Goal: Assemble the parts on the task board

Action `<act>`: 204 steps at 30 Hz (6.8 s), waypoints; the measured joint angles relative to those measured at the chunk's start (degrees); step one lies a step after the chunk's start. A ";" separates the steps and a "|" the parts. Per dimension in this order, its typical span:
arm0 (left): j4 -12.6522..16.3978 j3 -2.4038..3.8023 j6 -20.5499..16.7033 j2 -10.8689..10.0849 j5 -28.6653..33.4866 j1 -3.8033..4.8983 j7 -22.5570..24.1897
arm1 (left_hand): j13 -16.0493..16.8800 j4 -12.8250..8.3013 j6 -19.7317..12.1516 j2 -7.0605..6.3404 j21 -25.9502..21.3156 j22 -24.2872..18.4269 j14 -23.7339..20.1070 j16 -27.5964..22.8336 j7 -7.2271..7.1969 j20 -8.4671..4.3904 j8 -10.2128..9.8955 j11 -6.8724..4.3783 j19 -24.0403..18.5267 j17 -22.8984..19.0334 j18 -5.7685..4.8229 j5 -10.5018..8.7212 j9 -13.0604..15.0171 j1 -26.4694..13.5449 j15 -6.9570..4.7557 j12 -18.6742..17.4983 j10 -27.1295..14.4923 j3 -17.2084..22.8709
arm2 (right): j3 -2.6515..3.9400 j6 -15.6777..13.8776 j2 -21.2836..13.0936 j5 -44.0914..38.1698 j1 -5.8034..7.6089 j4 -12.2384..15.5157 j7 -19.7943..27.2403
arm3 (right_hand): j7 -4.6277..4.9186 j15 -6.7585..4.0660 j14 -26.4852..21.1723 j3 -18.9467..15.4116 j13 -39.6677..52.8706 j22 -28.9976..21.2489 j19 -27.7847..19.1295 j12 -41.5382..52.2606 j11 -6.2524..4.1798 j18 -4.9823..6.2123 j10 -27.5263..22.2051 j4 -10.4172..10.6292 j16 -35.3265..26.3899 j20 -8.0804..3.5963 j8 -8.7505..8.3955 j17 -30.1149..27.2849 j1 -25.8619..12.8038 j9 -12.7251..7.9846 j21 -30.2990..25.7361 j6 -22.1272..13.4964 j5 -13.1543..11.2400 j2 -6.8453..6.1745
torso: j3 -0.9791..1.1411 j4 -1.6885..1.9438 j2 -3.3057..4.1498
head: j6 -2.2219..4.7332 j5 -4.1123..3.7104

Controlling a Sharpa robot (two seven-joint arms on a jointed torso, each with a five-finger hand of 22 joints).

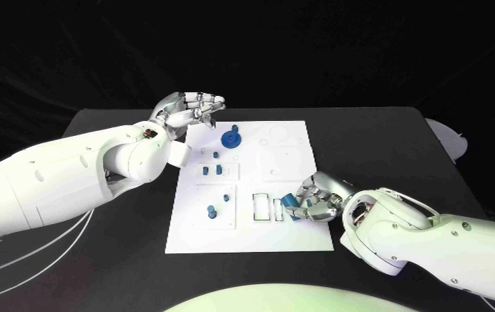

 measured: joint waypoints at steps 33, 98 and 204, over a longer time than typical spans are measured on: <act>0.06 0.00 0.04 0.17 0.00 0.00 -0.12 | -0.06 0.00 0.00 0.00 -0.22 -0.07 0.00 0.00 0.00 0.00 -0.01 -0.21 0.00 -0.08 0.00 0.00 0.00 0.00 0.00 0.34 -0.21 0.00 | 0.17 -1.55 4.26 10.37 2.06 0.80 0.17 | 0.21 -0.19 -0.20 -0.16 0.19 -0.03 0.00 0.23 -0.20 0.00 0.20 0.13 0.00 0.01 0.45 -0.02 -1.72 0.04 0.00 0.21 -0.08 0.90 | -0.04 0.10 0.03 | -0.27 0.12; 0.36 0.00 0.14 -0.22 -0.13 0.01 -0.66 | -0.10 0.00 0.00 0.00 -0.22 -0.05 0.00 0.00 0.00 0.00 0.26 0.01 0.00 -0.17 0.00 0.00 0.00 0.00 0.00 0.34 -0.42 0.00 | 0.15 2.12 4.96 5.58 1.55 0.21 3.59 | -2.23 -1.13 -0.10 -11.02 0.51 -0.02 0.00 0.37 -1.63 0.01 1.23 -1.77 0.22 -0.83 4.36 0.00 3.79 0.09 0.06 2.41 -13.56 5.14 | 0.04 0.08 0.02 | -0.56 0.78; 0.83 -0.01 0.66 -0.73 -0.43 0.00 -1.08 | -0.13 0.00 -0.21 0.00 -0.22 -0.09 -0.42 0.00 0.21 0.00 0.26 0.00 0.00 -0.27 0.00 0.00 0.00 0.00 0.01 0.63 -0.41 0.00 | 0.37 4.87 -3.54 -21.04 -2.77 0.05 0.20 | -2.00 -1.12 -0.10 -4.11 0.77 0.01 0.00 -1.43 -1.23 0.01 1.02 -2.22 0.44 -0.79 1.04 -0.01 10.83 -1.33 0.01 2.83 -14.05 3.21 | -0.14 -0.14 -0.18 | -0.68 -0.34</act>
